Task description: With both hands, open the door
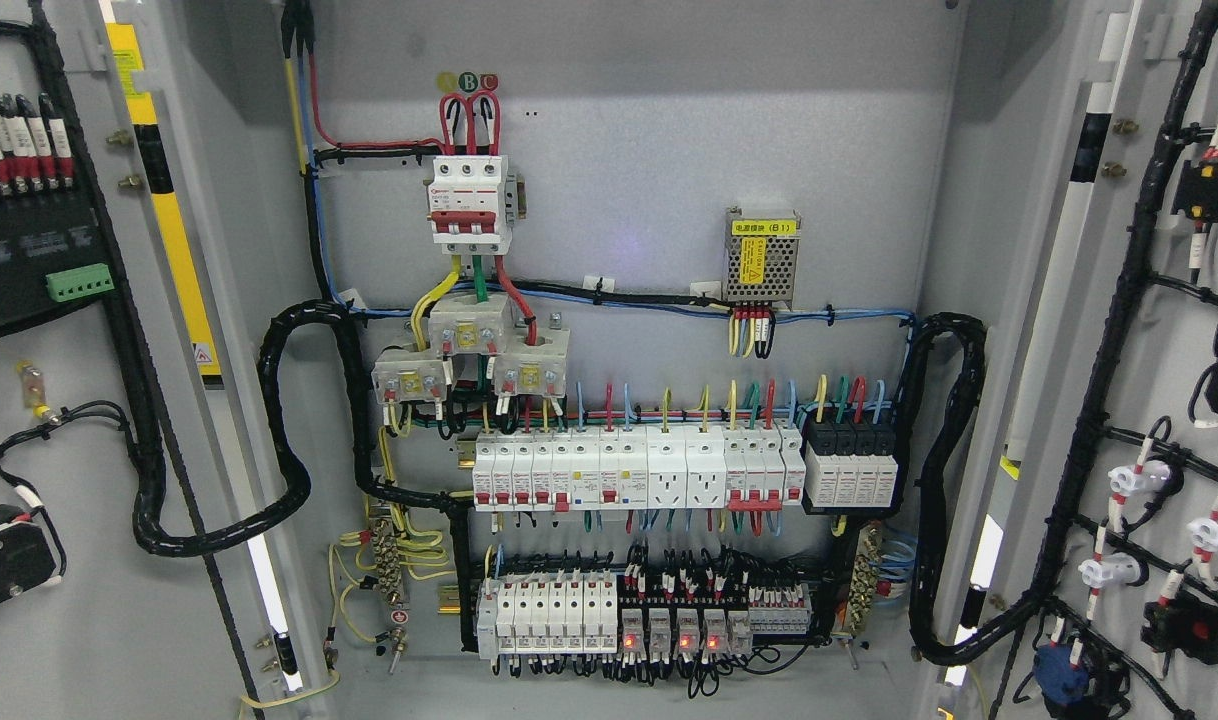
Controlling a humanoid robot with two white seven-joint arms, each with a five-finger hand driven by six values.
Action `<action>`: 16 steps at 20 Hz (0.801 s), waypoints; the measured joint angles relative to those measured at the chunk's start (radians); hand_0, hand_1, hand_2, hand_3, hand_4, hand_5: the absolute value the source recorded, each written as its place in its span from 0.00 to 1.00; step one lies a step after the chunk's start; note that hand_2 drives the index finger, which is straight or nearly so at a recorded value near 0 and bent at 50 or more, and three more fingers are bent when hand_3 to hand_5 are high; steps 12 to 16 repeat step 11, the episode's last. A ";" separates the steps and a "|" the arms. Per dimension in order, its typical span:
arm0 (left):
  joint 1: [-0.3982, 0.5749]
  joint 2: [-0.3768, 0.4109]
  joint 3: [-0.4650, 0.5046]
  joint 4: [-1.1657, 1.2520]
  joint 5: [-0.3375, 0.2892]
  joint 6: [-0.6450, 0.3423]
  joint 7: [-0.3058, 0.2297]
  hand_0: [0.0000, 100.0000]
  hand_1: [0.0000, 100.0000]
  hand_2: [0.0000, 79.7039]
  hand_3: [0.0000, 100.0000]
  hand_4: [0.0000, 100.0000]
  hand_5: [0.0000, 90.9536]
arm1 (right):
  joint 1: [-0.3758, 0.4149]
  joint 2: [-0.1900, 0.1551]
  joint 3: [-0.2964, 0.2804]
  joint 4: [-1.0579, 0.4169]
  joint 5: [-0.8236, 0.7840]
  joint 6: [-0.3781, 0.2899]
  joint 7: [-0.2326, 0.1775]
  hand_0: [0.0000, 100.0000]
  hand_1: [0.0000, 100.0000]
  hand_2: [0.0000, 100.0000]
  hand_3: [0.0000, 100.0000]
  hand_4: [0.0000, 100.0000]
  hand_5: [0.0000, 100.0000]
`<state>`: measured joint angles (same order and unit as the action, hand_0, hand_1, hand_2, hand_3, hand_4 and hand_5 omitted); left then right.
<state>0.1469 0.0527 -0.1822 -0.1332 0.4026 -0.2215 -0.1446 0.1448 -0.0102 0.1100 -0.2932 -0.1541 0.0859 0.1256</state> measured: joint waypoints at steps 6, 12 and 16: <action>-0.021 0.005 -0.003 0.030 -0.001 0.023 0.012 0.12 0.56 0.00 0.00 0.00 0.00 | -0.013 0.004 0.000 0.022 0.001 -0.001 -0.067 0.00 0.50 0.04 0.00 0.00 0.00; -0.035 0.009 -0.004 0.044 -0.001 0.025 0.058 0.12 0.56 0.00 0.00 0.00 0.00 | -0.021 0.006 0.000 0.034 0.001 -0.004 -0.089 0.00 0.50 0.04 0.00 0.00 0.00; -0.035 0.009 -0.004 0.044 -0.001 0.025 0.058 0.12 0.56 0.00 0.00 0.00 0.00 | -0.021 0.006 0.000 0.034 0.001 -0.004 -0.089 0.00 0.50 0.04 0.00 0.00 0.00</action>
